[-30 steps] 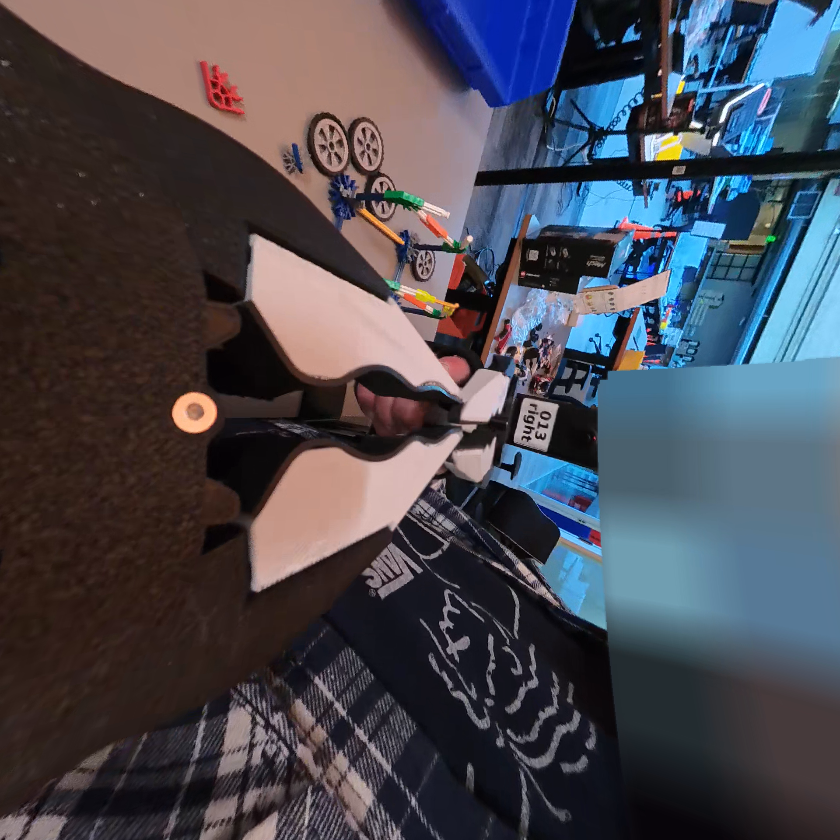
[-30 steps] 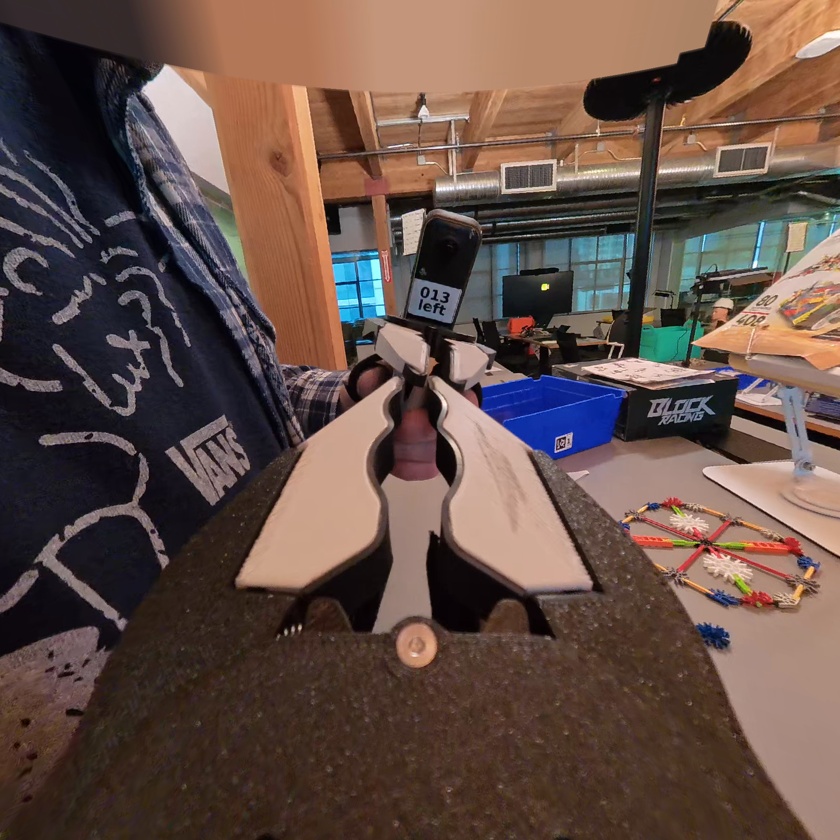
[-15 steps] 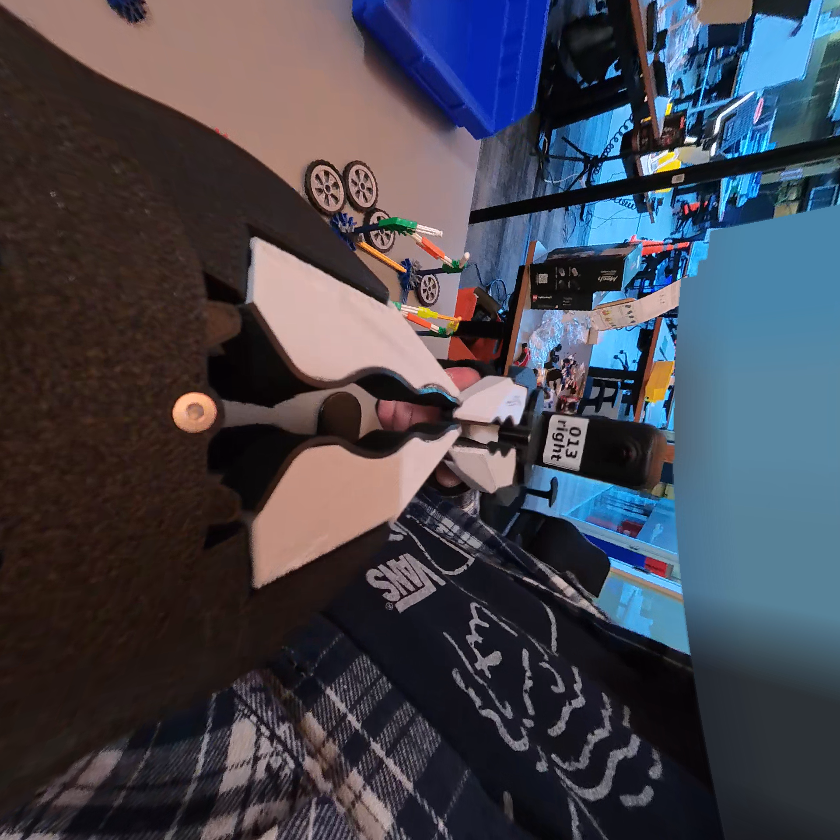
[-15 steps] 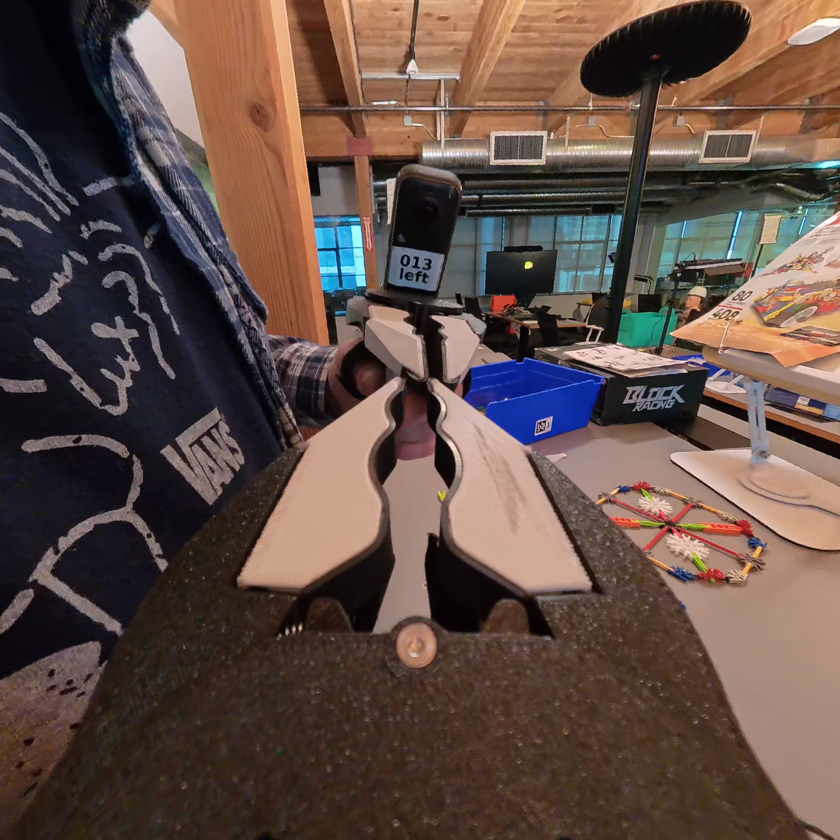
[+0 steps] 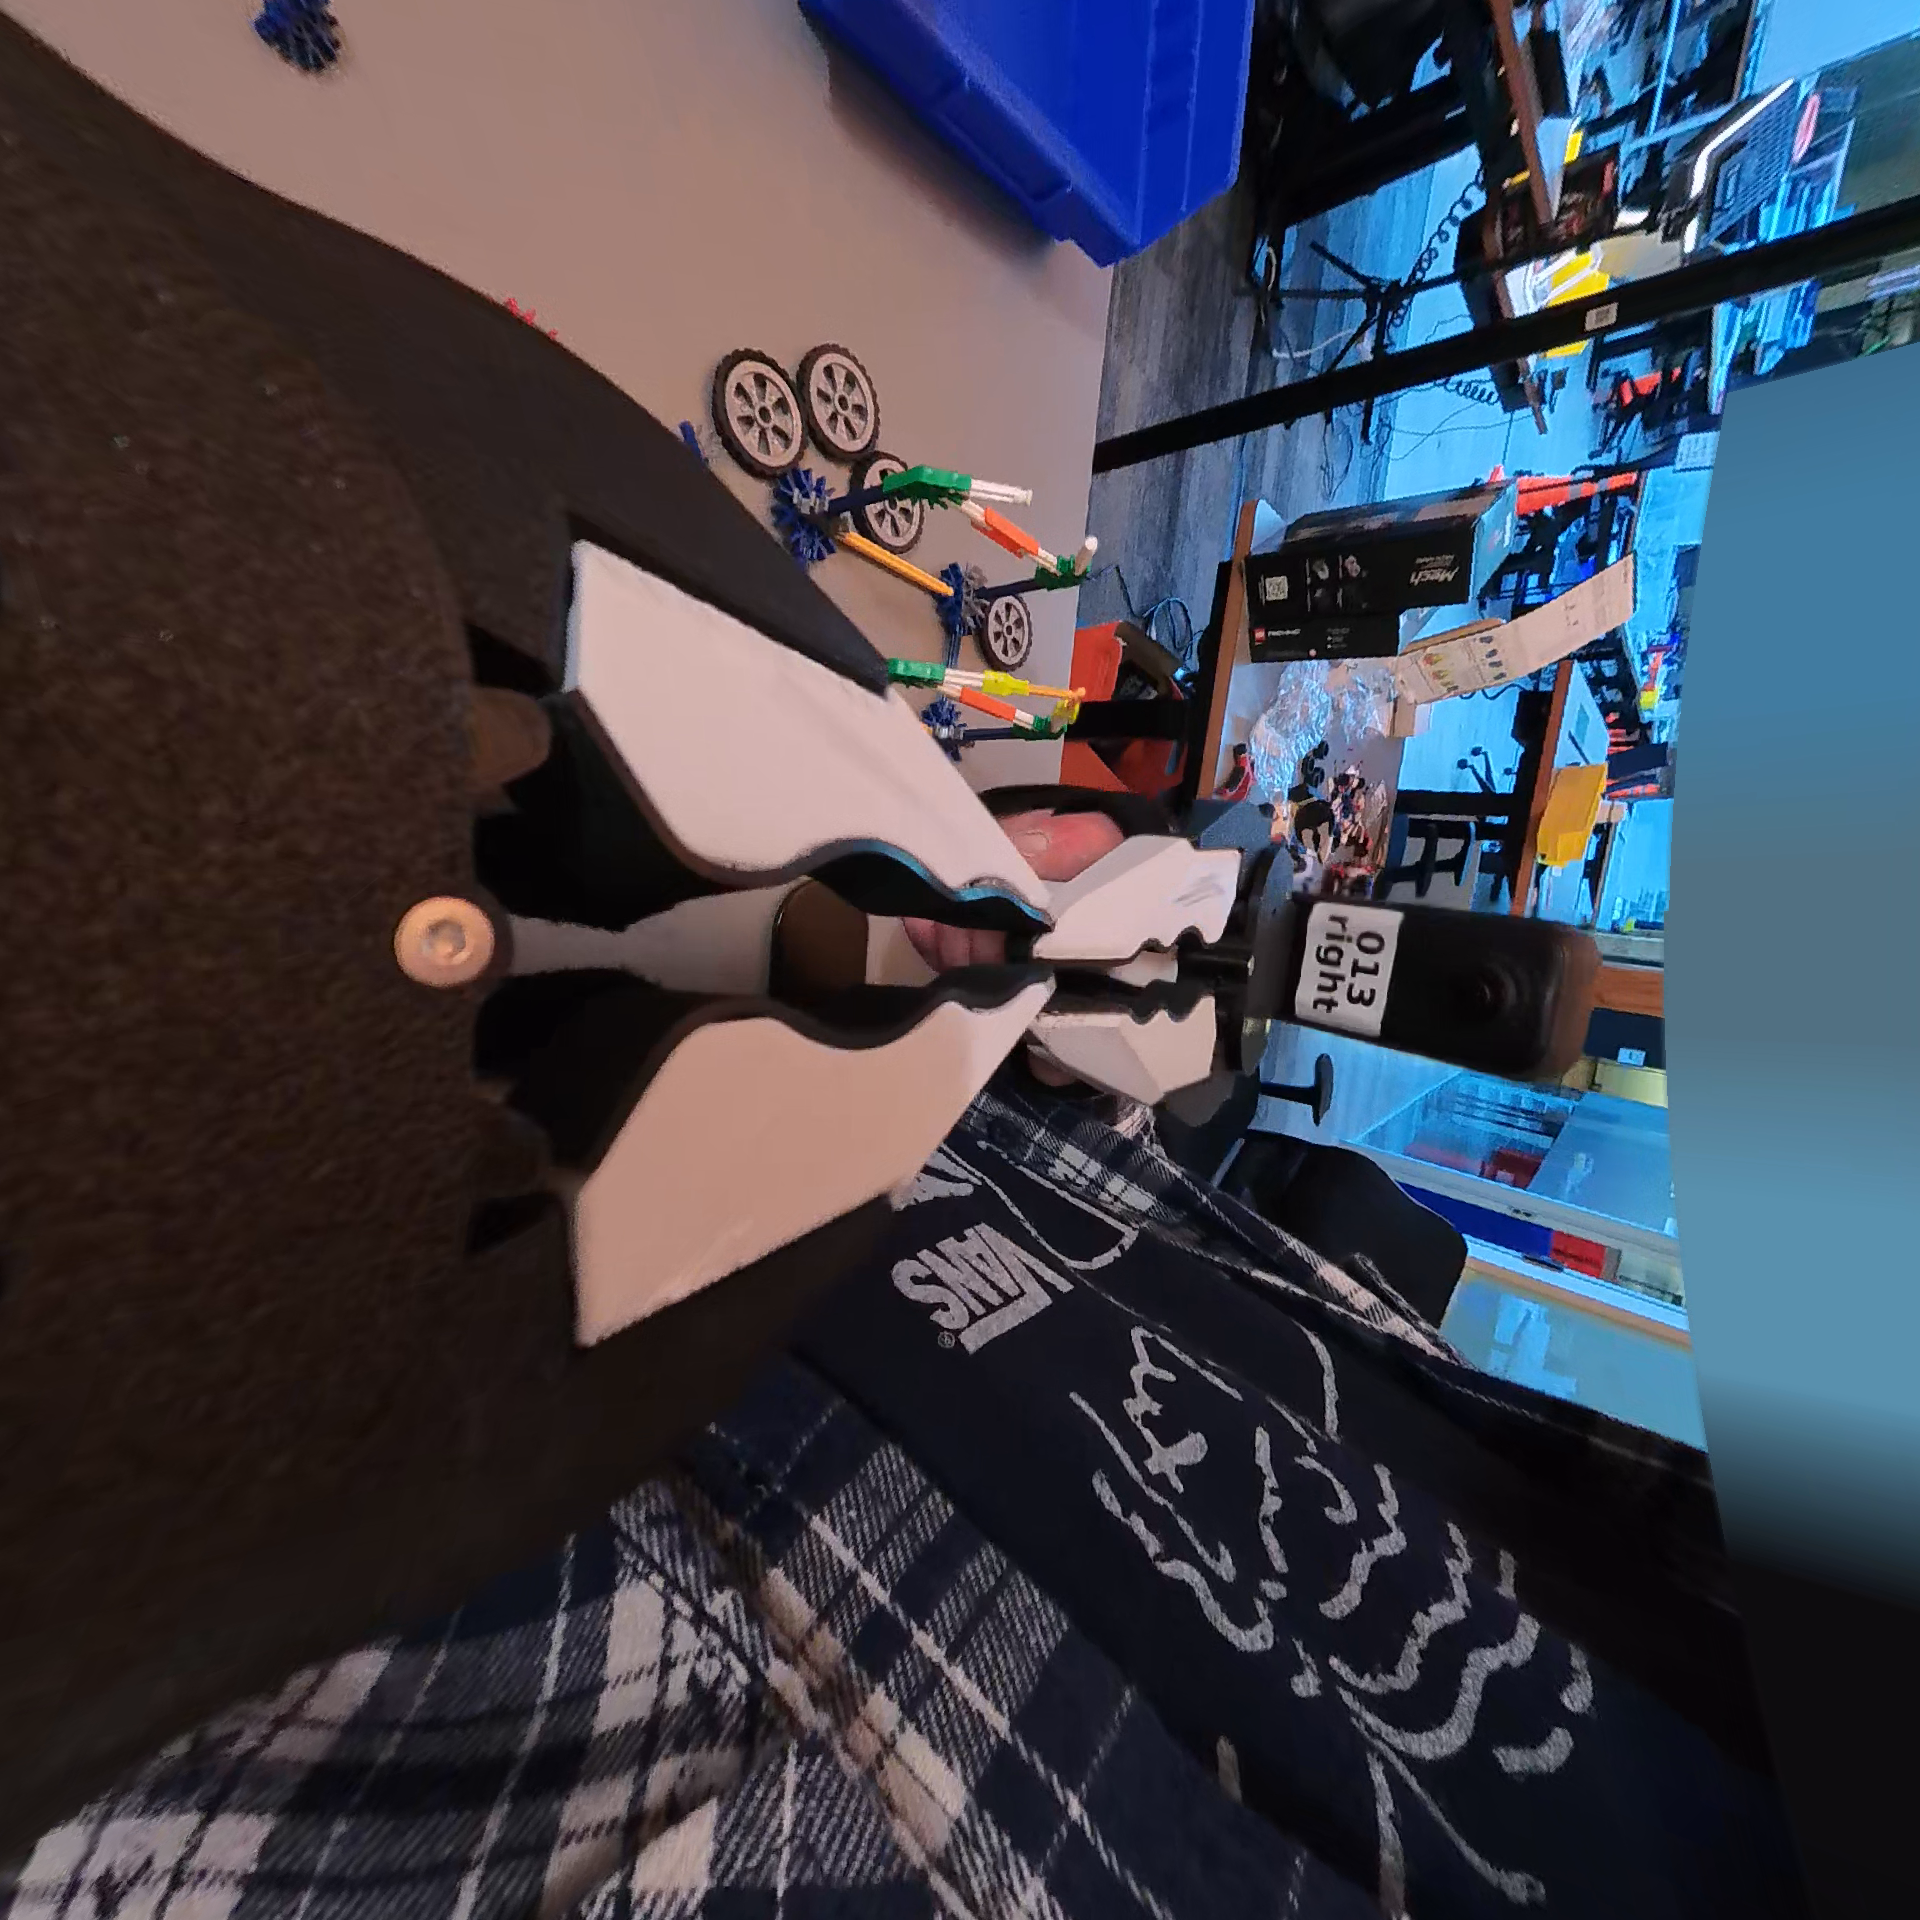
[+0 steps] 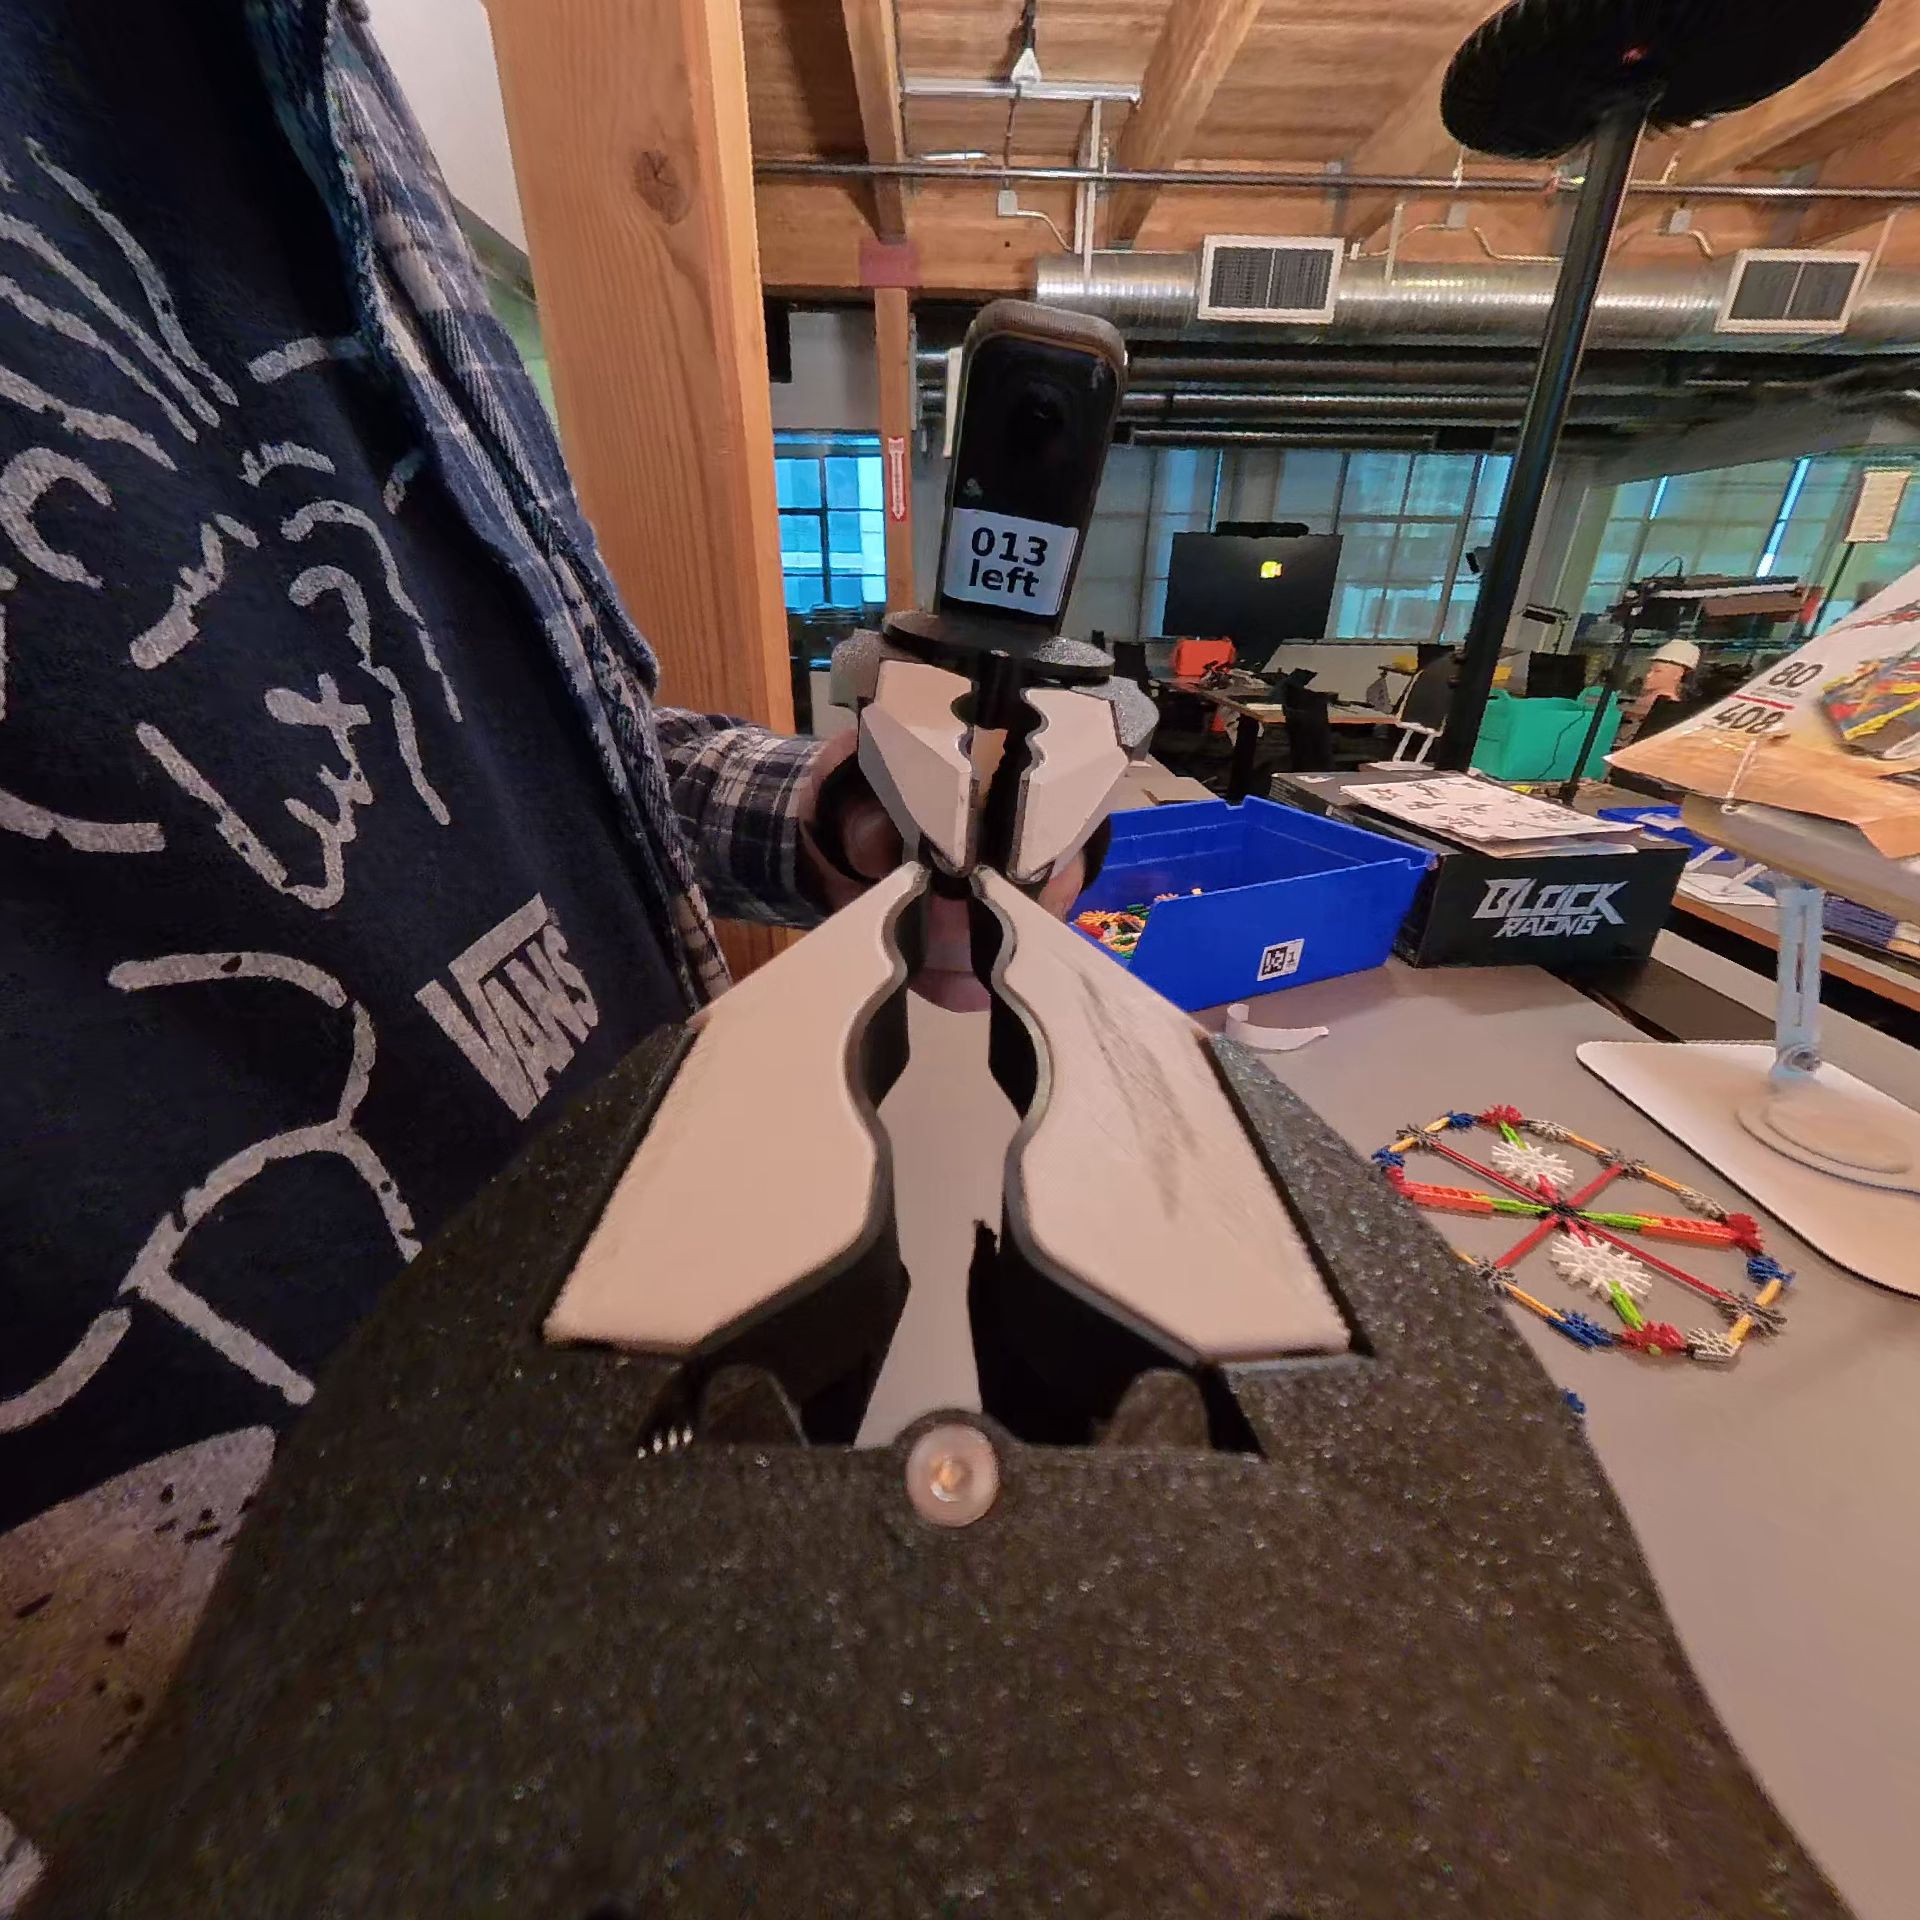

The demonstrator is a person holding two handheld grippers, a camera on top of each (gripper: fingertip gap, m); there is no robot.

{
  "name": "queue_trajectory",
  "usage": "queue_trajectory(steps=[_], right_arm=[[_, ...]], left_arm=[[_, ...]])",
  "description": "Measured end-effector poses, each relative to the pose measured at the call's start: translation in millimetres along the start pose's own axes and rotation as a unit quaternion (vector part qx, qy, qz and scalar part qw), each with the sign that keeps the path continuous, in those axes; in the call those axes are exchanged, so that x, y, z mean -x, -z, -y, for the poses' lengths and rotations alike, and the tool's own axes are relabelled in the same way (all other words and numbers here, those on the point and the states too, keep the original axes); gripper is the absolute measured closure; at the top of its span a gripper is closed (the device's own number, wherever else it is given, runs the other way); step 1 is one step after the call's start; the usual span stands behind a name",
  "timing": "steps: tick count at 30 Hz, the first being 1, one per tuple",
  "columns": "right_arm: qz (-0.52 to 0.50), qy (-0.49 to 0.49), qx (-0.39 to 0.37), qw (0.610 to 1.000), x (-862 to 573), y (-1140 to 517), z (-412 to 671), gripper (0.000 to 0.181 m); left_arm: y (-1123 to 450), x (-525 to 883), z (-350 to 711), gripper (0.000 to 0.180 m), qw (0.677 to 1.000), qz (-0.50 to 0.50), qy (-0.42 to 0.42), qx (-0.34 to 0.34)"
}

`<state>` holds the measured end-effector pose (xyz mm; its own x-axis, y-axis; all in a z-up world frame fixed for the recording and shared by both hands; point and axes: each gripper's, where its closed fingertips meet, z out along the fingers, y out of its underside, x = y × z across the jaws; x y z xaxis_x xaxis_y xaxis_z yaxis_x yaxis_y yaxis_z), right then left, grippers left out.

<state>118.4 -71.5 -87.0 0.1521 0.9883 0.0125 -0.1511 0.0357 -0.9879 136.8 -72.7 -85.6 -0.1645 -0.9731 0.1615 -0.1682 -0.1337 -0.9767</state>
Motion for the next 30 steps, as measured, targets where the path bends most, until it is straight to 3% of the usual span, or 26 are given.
queue_trajectory(steps=[6,19,30], right_arm=[[-0.020,0.046,0.011,0.999,2.4,-7.4,2.1,0.174],[-0.066,0.130,0.016,0.989,2.7,-13.6,19.6,0.171],[-0.040,0.132,0.019,0.990,6.4,-16.0,20.3,0.174]], left_arm=[[2.8,-1.3,-0.1,0.172,0.999,0.011,-0.027,0.023],[8.8,-3.5,19.5,0.174,0.990,0.053,-0.127,0.008],[10.2,-9.9,19.0,0.175,0.994,0.022,-0.107,0.009]])
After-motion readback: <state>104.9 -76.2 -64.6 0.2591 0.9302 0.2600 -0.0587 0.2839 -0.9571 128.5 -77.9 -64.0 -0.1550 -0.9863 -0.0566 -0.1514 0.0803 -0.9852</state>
